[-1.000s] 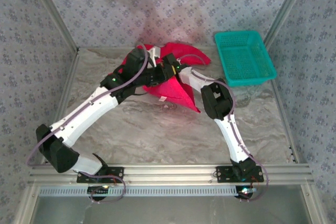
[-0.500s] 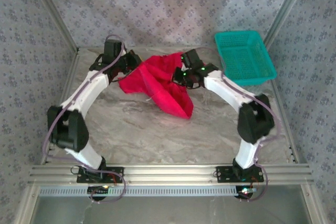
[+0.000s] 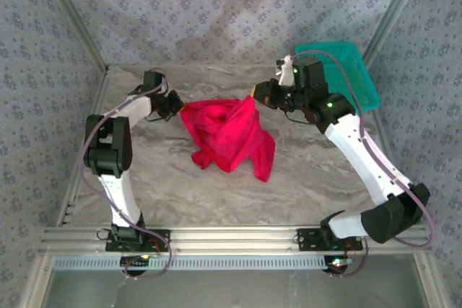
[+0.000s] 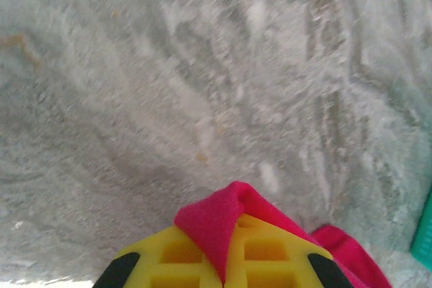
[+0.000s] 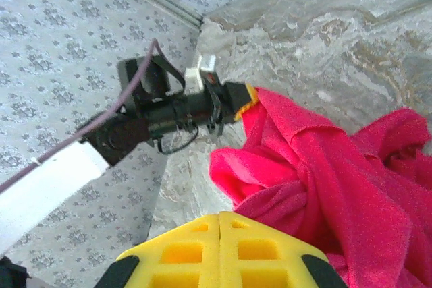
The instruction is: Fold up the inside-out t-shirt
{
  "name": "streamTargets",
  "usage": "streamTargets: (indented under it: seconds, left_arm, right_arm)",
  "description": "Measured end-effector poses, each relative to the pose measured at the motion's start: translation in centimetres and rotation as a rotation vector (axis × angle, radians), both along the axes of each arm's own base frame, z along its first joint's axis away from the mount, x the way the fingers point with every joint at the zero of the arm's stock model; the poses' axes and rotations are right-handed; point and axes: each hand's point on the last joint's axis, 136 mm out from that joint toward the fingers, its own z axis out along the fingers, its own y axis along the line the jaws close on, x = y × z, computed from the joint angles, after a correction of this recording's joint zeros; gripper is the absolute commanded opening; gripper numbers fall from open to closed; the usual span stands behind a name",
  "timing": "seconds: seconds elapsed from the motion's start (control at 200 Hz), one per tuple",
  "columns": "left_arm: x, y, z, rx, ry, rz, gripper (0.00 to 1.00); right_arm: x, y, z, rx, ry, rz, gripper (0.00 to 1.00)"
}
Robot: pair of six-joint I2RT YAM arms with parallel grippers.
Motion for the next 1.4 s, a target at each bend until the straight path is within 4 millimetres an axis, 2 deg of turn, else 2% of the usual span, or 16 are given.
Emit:
streamTargets:
  seconds: [0.135, 0.205, 0.28, 0.365, 0.435, 0.545, 0.68, 0.74, 0.874, 1.089, 1.134, 1.164, 1.179, 1.224, 1.264, 1.399]
  left_arm:
    - [-3.6, 0.8, -2.9, 0.041, 0.075, -0.004, 0.0]
    - [-5.6, 1.6, -3.5, 0.078, 0.097, 0.005, 0.0]
    - [-7.3, 2.4, -3.3, 0.114, 0.094, 0.015, 0.0]
    - [-8.3, 2.6, -1.8, 0.126, 0.046, 0.007, 0.35]
    - [-8.4, 1.8, 0.1, 0.128, -0.032, -0.033, 0.49]
    - [-8.6, -3.2, 4.0, 0.138, -0.251, -0.23, 0.53]
    - [-12.1, -11.3, 7.4, 0.124, -0.458, -0.533, 0.55]
    - [-13.4, -13.7, 8.0, 0.098, -0.51, -0.629, 0.59]
    - [-15.6, -17.1, 7.1, 0.08, -0.539, -0.77, 0.61]
    - [-17.6, -20.6, 2.8, 0.11, -0.477, -0.921, 0.65]
    - [-17.7, -21.2, 2.1, 0.117, -0.464, -0.94, 0.61]
    - [-17.7, -21.5, 1.8, 0.126, -0.458, -0.951, 0.54]
    - [-17.7, -21.7, 1.6, 0.129, -0.453, -0.954, 0.48]
    - [-17.5, -22.0, 1.2, 0.141, -0.442, -0.965, 0.17]
    - [-17.2, -22.4, 1.1, 0.149, -0.434, -0.978, 0.01]
    - [-15.4, -22.7, 2.0, 0.144, -0.402, -0.973, 0.0]
  right_arm:
    - [-0.5, -2.9, -0.4, 0.016, -0.027, -0.045, 0.0]
    - [-0.7, -5.1, -2.5, -0.001, -0.008, -0.093, 0.0]
    - [-0.7, -7.3, -6.4, -0.047, 0.049, -0.145, 0.0]
    - [-1.2, -8.2, -11.0, -0.096, 0.125, -0.156, 0.0]
    - [-2.0, -8.2, -14.5, -0.123, 0.191, -0.144, 0.0]
    - [-2.9, -7.7, -17.2, -0.15, 0.246, -0.118, 0.0]
    - [-2.6, -6.9, -16.7, -0.148, 0.205, -0.093, 0.0]
    - [-2.6, -6.9, -16.6, -0.149, 0.198, -0.09, 0.0]
    - [-2.3, -6.9, -16.2, -0.148, 0.186, -0.093, 0.0]
    - [-1.8, -6.8, -14.9, -0.142, 0.158, -0.097, 0.0]
    - [-1.8, -6.8, -14.7, -0.141, 0.154, -0.097, 0.0]
    - [-1.7, -6.8, -14.6, -0.14, 0.153, -0.098, 0.0]
    - [-1.7, -6.8, -14.6, -0.14, 0.152, -0.099, 0.0]
    - [-1.7, -6.9, -14.6, -0.141, 0.155, -0.101, 0.0]
    - [-1.7, -7.0, -14.6, -0.142, 0.157, -0.104, 0.0]
    - [-1.5, -7.7, -15.1, -0.172, 0.16, -0.131, 0.0]
